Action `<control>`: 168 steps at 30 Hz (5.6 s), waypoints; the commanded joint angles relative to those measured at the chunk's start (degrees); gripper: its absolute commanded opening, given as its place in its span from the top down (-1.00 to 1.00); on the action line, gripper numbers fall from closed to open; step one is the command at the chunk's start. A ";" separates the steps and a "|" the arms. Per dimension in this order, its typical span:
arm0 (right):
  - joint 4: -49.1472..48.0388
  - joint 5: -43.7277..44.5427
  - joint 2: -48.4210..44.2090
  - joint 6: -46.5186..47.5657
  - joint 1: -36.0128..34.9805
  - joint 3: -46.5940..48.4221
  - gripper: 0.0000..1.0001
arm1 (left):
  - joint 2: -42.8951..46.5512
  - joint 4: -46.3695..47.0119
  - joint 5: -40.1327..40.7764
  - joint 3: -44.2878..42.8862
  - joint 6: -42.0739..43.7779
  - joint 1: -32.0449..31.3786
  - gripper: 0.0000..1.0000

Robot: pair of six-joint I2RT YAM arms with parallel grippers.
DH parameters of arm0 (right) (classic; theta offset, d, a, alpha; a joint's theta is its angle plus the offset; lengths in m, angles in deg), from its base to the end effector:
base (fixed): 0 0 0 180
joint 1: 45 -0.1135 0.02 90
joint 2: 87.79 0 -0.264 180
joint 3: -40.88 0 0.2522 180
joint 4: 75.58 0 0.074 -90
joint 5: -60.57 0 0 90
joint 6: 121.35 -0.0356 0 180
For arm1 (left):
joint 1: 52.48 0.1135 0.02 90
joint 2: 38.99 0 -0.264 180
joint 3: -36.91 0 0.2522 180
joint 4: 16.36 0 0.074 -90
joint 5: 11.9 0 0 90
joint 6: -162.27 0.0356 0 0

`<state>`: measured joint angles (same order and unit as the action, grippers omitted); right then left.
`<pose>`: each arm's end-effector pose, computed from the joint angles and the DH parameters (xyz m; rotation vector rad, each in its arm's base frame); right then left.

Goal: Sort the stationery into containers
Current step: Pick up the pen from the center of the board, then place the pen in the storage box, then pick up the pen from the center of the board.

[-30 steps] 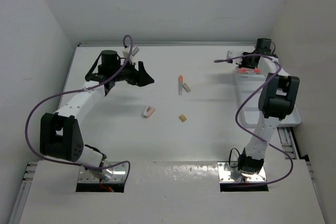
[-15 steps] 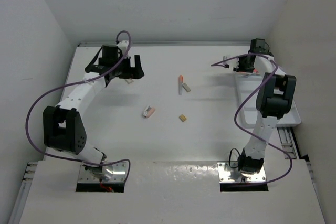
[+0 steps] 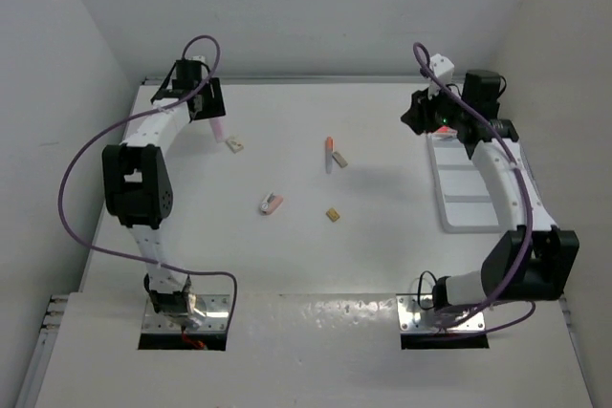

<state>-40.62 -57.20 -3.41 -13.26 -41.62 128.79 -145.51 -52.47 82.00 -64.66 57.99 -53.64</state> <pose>0.3363 -0.0032 0.3367 -0.5424 1.9897 0.2827 0.4289 -0.0063 0.2729 -0.2963 2.2669 -0.0626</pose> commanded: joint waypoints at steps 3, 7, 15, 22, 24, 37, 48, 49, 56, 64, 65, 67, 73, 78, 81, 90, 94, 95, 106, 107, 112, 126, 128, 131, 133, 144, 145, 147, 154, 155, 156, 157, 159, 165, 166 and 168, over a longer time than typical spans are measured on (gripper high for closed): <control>-5.11 -7.65 -3.51 -29.41 -1.44 -10.34 0.15 | -11.40 -3.67 5.51 -11.57 -3.21 0.38 -0.45; -3.61 -8.88 -3.78 -32.94 -1.09 -9.55 0.14 | -16.52 -0.77 6.82 -13.26 -3.82 0.55 -0.46; -1.77 -9.94 -3.61 -34.52 -1.09 -7.44 0.09 | -25.75 -2.17 8.93 -19.33 -3.82 0.73 -0.41; -1.59 -10.37 -3.17 -35.40 -2.06 -5.95 0.05 | -28.21 -2.78 7.26 -19.59 -2.59 0.99 0.21; -2.20 -10.64 -2.99 -36.10 -2.76 -5.60 0.05 | -28.22 -3.31 4.73 -19.59 -2.33 1.17 0.49; -11.87 -12.22 4.29 -52.79 -11.99 5.81 -0.39 | 4.29 20.50 -29.27 7.55 -7.86 6.19 1.00; -18.12 -8.71 13.35 -59.49 -22.35 17.86 -0.55 | 22.14 24.55 -40.29 20.66 -10.59 -5.41 1.00; -18.29 -7.84 14.14 -59.48 -22.88 19.09 -0.56 | 22.84 24.55 -39.51 20.57 -10.42 -7.42 1.00; -16.27 -2.57 15.90 -59.57 -26.31 19.89 -0.52 | 24.61 24.63 -35.81 17.94 -10.67 -14.73 1.00; -14.86 0.87 17.57 -59.13 -27.90 19.63 -0.45 | 22.94 24.90 -35.54 15.92 -11.65 -17.29 1.00; -14.86 1.05 17.92 -58.70 -28.25 19.63 -0.45 | 22.85 24.81 -35.63 15.92 -11.56 -17.37 1.00; -14.16 2.28 18.36 -58.52 -28.51 19.72 -0.45 | 22.85 24.90 -35.63 15.92 -11.82 -17.64 1.00; -15.56 1.05 19.42 -60.10 -29.39 19.54 -0.31 | 22.67 24.81 -35.28 15.74 -11.82 -18.34 1.00; -18.11 -1.93 19.33 -59.58 -30.36 18.58 0.40 | 22.23 24.19 -34.40 15.48 -11.73 -18.78 1.00; -17.68 -2.11 18.90 -58.08 -30.45 18.14 0.79 | 22.32 24.19 -34.40 15.74 -11.65 -19.13 0.97; -4.08 -9.92 9.77 -32.12 -17.48 13.83 1.00 | 24.08 11.65 -27.55 14.07 -5.07 -15.81 -1.00; 14.54 -12.31 2.56 3.03 -7.00 9.10 1.00 | 23.46 7.59 -32.35 14.33 0.39 -13.07 -1.00; 16.32 -12.31 1.07 14.67 -3.67 7.78 1.00 | 22.59 7.15 -33.68 14.51 1.53 -12.63 -1.00; 33.39 -0.37 6.48 73.22 15.60 7.50 1.00 | 16.87 5.03 -33.96 11.87 1.27 -12.98 -1.00; 32.52 1.47 7.37 74.01 15.87 7.94 1.00 | 16.96 5.21 -32.57 11.87 1.28 -13.07 -1.00; 28.48 6.05 12.47 77.54 15.78 8.55 1.00 | 16.26 4.95 -26.85 12.49 -1.45 -13.68 -1.00; 20.82 16.87 26.27 79.12 12.97 13.73 1.00 | 13.71 4.68 -25.43 9.94 -1.71 -14.65 -1.00; 21.61 17.83 27.68 78.94 12.36 14.36 0.97 | 13.36 4.68 -24.73 9.41 -1.71 -14.91 -1.00; 20.65 19.33 28.12 78.68 11.92 13.13 0.92 | 13.36 5.64 -23.42 9.24 -1.36 -15.35 -1.00; 20.56 20.91 28.38 78.16 11.74 12.69 0.81 | 13.09 6.09 -23.15 8.89 0.03 -15.79 -1.00; 23.02 24.17 28.30 70.44 10.86 13.83 0.07 | 3.36 3.81 -4.71 0.28 -3.45 -26.33 -1.00; 23.19 23.73 27.86 69.38 10.77 14.09 0.04 | 2.21 3.54 -4.26 -0.51 -4.25 -27.04 -1.00; 23.72 20.84 26.63 67.09 10.60 15.06 0.04 | -1.04 2.66 1.45 -3.06 -6.62 -28.97 -1.00; 20.74 2.83 11.37 31.44 8.14 13.93 0.01 | -12.12 -0.40 6.11 -13.06 -12.34 -32.84 -0.60; 18.73 -0.67 9.42 27.22 7.96 13.05 0.00 | -14.83 -0.94 6.29 -14.31 -12.52 -33.19 -0.58; 17.41 -2.10 5.92 19.43 7.70 10.95 -0.04 | -15.99 -1.38 6.21 -15.10 -12.96 -33.98 -0.54; 16.44 -3.51 4.23 16.14 7.61 9.80 -0.05 | -17.04 -1.56 5.16 -16.50 -13.31 -34.07 -0.53; 13.97 -6.41 0.63 8.48 7.26 6.64 -0.10 | -19.42 -1.91 4.98 -17.91 -13.84 -35.12 -0.50; 13.53 -9.41 -2.90 0.64 6.91 2.76 -0.13 | -22.59 -2.00 6.29 -19.33 -14.19 -38.37 -0.39; 13.53 -9.50 -3.25 0.20 6.99 2.41 -0.13 | -22.85 -2.00 6.99 -18.98 -14.02 -38.56 -0.36; 13.44 -9.58 -3.52 -0.33 6.99 2.23 -0.13 | -23.12 -1.91 7.70 -18.37 -14.19 -38.73 -0.25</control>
<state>-26.48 -63.83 -7.30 -7.60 -34.65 132.05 -168.66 -54.88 87.47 -81.38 44.61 -91.59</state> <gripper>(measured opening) 0.560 0.649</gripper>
